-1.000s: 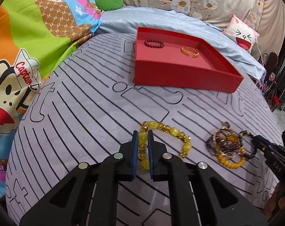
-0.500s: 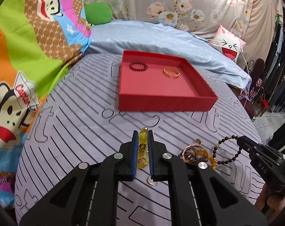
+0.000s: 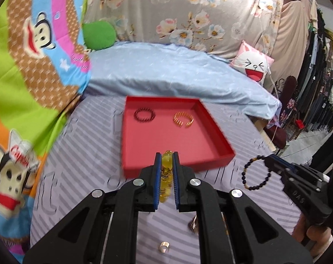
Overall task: Organize jewelry
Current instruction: 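Carry both bracelets into the red tray and open both tools to release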
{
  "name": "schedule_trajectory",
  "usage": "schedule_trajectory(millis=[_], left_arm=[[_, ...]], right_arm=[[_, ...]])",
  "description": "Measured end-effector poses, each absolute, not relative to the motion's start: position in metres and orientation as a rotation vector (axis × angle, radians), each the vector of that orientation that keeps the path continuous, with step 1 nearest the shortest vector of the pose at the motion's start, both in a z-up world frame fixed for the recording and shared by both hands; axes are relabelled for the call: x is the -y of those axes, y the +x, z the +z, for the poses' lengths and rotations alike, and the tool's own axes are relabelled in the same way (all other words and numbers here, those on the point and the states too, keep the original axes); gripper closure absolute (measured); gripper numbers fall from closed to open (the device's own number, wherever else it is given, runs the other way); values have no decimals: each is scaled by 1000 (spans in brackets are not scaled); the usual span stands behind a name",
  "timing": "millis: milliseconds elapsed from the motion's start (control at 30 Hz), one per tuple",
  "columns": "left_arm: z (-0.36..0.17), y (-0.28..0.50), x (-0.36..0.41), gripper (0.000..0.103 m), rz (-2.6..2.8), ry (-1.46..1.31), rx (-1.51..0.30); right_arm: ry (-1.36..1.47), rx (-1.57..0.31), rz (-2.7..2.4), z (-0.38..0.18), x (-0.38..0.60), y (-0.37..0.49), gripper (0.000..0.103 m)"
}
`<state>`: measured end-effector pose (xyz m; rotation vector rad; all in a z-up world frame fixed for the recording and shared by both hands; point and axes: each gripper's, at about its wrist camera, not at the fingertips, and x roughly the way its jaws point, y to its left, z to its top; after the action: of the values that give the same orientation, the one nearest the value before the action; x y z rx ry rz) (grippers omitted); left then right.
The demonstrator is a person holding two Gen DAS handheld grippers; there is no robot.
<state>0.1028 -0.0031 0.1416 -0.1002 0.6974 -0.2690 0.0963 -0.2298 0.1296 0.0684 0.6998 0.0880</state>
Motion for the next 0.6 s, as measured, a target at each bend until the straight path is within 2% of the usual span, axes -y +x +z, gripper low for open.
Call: schedule_trajectory(millis=[333,600], left_arm=[[156,192,20,94,-350,-150,-698],[126,260,28,94,-398,-216,-755]], right_arm=[[53,-722,144,133,213,190,94],[156,-813,222,104,203,256,94]])
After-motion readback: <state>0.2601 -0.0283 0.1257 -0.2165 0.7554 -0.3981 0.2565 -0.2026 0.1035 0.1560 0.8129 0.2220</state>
